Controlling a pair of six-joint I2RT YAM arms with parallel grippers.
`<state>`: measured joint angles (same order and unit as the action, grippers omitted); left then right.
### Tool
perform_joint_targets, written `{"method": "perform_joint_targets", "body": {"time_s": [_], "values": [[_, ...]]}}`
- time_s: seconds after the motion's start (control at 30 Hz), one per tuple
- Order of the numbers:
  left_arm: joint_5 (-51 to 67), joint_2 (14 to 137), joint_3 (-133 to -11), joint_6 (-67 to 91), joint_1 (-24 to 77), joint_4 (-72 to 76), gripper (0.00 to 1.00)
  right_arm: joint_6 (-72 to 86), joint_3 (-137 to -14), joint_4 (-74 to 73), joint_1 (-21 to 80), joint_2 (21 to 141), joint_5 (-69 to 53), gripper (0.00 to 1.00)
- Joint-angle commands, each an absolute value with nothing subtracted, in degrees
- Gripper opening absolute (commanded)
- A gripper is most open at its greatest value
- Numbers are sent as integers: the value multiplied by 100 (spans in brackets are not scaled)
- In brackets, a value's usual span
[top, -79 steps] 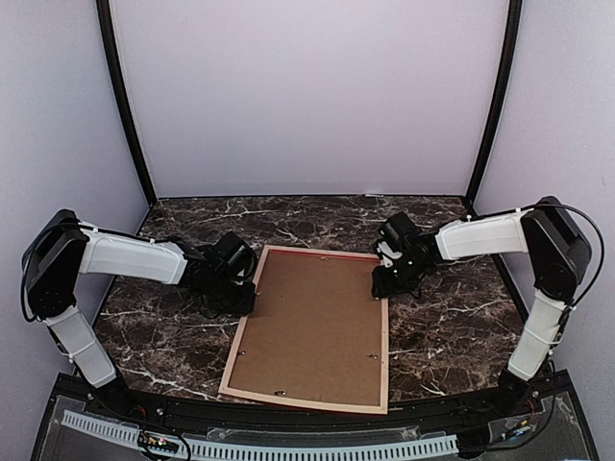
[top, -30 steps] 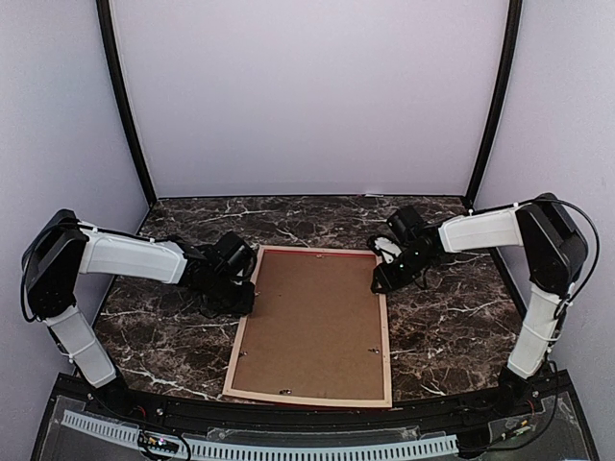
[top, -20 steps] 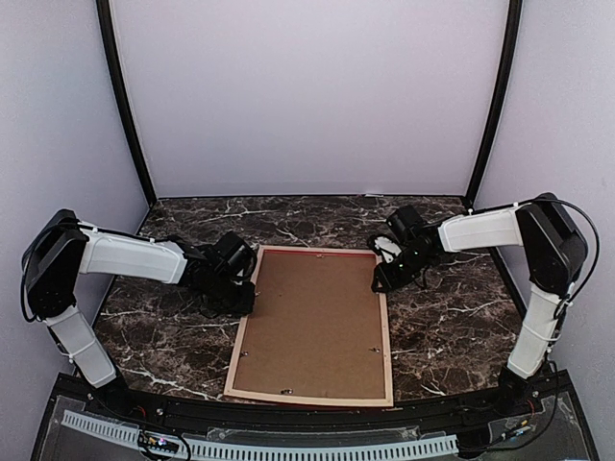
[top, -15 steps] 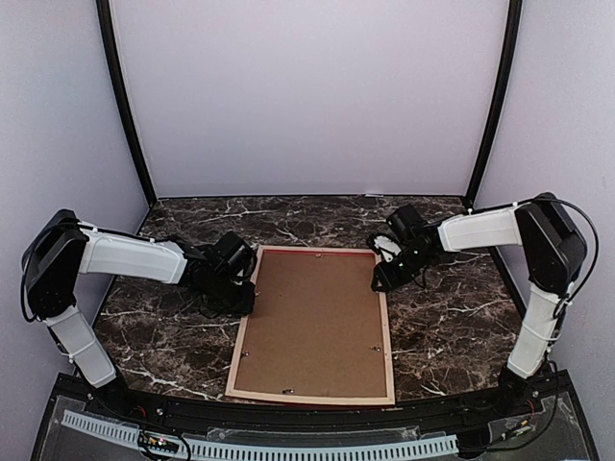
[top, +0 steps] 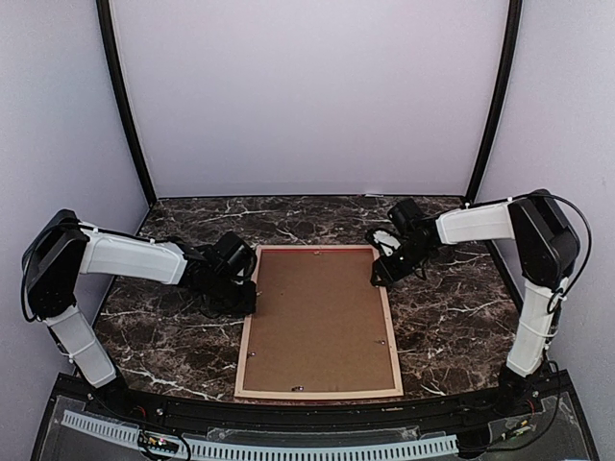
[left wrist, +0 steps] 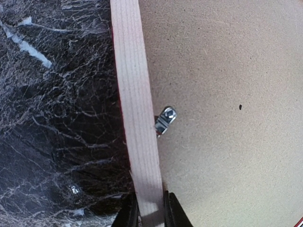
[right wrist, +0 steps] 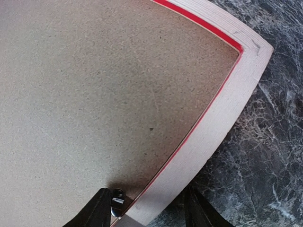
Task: Put the photo into the frame
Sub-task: Press the fastener onto the backboard.
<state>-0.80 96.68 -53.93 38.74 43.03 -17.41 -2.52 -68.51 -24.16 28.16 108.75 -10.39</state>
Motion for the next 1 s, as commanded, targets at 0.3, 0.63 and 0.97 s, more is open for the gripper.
{"method": "perform_joint_targets", "body": {"time_s": [0.3, 0.63, 0.97], "values": [[262, 9714, -5362, 3857, 4391, -1849, 15, 702, -6905, -2062, 2783, 10312, -1149, 67], [245, 9725, -5403, 3845, 4389, -1840, 15, 1540, -6943, -2088, 2783, 10427, -701, 67], [283, 9783, -5413, 3834, 4394, -1813, 15, 1598, -6964, -2670, 2852, 10511, -364, 66]]}}
